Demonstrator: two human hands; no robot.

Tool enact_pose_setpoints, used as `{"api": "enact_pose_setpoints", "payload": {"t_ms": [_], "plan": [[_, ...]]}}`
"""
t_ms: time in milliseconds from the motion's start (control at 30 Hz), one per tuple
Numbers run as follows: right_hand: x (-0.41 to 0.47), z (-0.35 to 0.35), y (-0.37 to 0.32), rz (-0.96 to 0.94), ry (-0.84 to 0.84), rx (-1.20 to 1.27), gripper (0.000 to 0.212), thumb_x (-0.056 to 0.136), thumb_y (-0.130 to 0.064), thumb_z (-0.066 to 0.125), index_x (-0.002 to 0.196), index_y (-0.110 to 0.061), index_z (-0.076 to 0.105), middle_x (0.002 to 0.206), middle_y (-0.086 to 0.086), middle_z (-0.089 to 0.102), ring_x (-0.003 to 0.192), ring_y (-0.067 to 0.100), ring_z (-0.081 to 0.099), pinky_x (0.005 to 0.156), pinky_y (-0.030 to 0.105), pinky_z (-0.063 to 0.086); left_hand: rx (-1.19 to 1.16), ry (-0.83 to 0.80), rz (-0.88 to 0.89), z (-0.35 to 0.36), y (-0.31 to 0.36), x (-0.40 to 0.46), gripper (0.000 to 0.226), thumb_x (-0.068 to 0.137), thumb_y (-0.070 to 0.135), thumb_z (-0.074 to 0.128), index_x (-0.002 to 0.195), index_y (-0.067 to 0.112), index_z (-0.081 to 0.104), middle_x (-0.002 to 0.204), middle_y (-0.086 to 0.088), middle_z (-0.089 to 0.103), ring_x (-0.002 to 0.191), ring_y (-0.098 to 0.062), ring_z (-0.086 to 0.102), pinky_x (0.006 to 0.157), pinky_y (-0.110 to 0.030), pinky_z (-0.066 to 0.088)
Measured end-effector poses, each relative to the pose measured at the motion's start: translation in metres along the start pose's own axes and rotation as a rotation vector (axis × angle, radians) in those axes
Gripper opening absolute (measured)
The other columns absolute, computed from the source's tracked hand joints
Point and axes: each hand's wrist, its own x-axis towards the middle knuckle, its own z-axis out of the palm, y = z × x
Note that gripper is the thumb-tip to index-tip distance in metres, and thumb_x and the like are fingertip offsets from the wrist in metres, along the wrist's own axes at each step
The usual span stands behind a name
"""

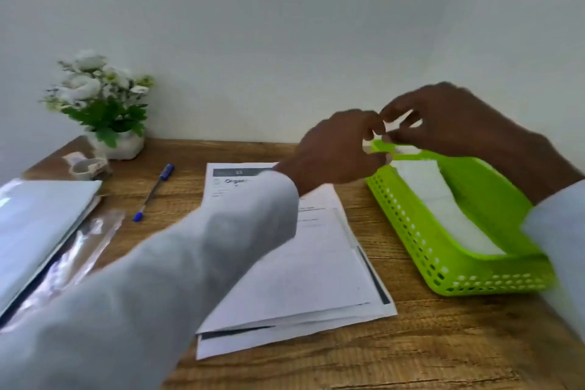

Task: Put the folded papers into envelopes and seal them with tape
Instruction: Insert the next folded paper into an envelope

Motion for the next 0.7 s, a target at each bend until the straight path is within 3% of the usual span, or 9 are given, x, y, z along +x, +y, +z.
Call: {"api": "enact_pose_setpoints", "payload": {"t_ms": [67, 133, 267, 367, 467, 533, 600, 700], "plan": [[0.0, 0.001, -0.026, -0.026, 0.159, 0.084, 0.02, 0.077, -0.045, 0.076, 0.093, -0.034, 0.073, 0.087, -0.017, 0.072, 0.078, 0.005, 0.07, 0.079, 0.029, 0.049, 0.079, -0.057, -0.024, -0.033, -0.024, -0.01, 0.03, 0.079, 0.042, 0.073, 0.104, 0.026, 0.067, 0.105, 0.008, 0.067, 0.093, -0.011, 0.062, 0.078, -0.027, 0.051], [0.004, 0.019, -0.058, -0.049, 0.207, 0.213, 0.019, 0.077, -0.048, 0.075, 0.087, -0.031, 0.074, 0.076, -0.017, 0.071, 0.073, 0.005, 0.068, 0.075, 0.028, 0.049, 0.245, -0.099, -0.098, -0.063, -0.054, -0.031, 0.031, 0.08, 0.049, 0.071, 0.1, 0.025, 0.069, 0.101, 0.009, 0.068, 0.088, -0.011, 0.063, 0.067, -0.019, 0.044], [0.003, 0.081, -0.092, 0.026, -0.013, 0.189, 0.033, 0.079, -0.055, 0.072, 0.087, -0.023, 0.073, 0.086, -0.003, 0.074, 0.084, 0.019, 0.067, 0.074, 0.03, 0.05, 0.476, -0.23, -0.37, -0.095, -0.113, -0.097, 0.051, 0.076, 0.07, 0.061, 0.1, 0.025, 0.066, 0.105, 0.001, 0.069, 0.084, -0.015, 0.06, 0.068, -0.027, 0.043], [-0.006, 0.123, -0.089, 0.12, -0.183, 0.063, 0.055, 0.081, -0.066, 0.064, 0.106, -0.017, 0.067, 0.11, 0.007, 0.071, 0.099, 0.026, 0.065, 0.08, 0.032, 0.05, 0.429, -0.354, -0.581, -0.098, -0.137, -0.141, 0.058, 0.071, 0.08, 0.053, 0.088, 0.026, 0.062, 0.095, 0.004, 0.069, 0.078, -0.013, 0.062, 0.064, -0.028, 0.046], [-0.009, 0.142, -0.082, 0.198, -0.188, -0.042, 0.072, 0.079, -0.077, 0.054, 0.114, -0.015, 0.061, 0.122, 0.012, 0.066, 0.108, 0.032, 0.062, 0.085, 0.038, 0.051, 0.358, -0.367, -0.601, -0.093, -0.143, -0.157, 0.063, 0.074, 0.077, 0.053, 0.081, 0.015, 0.064, 0.079, -0.002, 0.065, 0.075, -0.019, 0.062, 0.061, -0.03, 0.041], [-0.008, 0.147, -0.082, 0.262, -0.201, -0.05, 0.082, 0.075, -0.083, 0.051, 0.122, -0.016, 0.057, 0.128, 0.011, 0.064, 0.112, 0.033, 0.062, 0.084, 0.037, 0.05, 0.196, -0.332, -0.579, -0.088, -0.14, -0.16, 0.054, 0.077, 0.069, 0.06, 0.092, 0.018, 0.07, 0.091, 0.003, 0.07, 0.083, -0.015, 0.063, 0.066, -0.028, 0.045], [-0.008, 0.15, -0.085, 0.298, -0.199, 0.016, 0.088, 0.072, -0.084, 0.054, 0.13, -0.017, 0.055, 0.134, 0.009, 0.062, 0.118, 0.032, 0.06, 0.087, 0.038, 0.048, -0.043, -0.264, -0.626, -0.083, -0.136, -0.161, 0.057, 0.076, 0.062, 0.067, 0.114, 0.019, 0.068, 0.114, 0.006, 0.068, 0.102, -0.016, 0.063, 0.083, -0.033, 0.051], [-0.009, 0.152, -0.084, 0.301, -0.149, 0.279, 0.072, 0.074, -0.071, 0.068, 0.128, -0.023, 0.06, 0.132, 0.002, 0.064, 0.115, 0.026, 0.063, 0.084, 0.033, 0.046, -0.287, -0.128, -0.74, -0.075, -0.131, -0.159, 0.07, 0.074, 0.052, 0.076, 0.132, 0.017, 0.056, 0.121, 0.004, 0.059, 0.112, -0.015, 0.055, 0.088, -0.028, 0.044]]}}
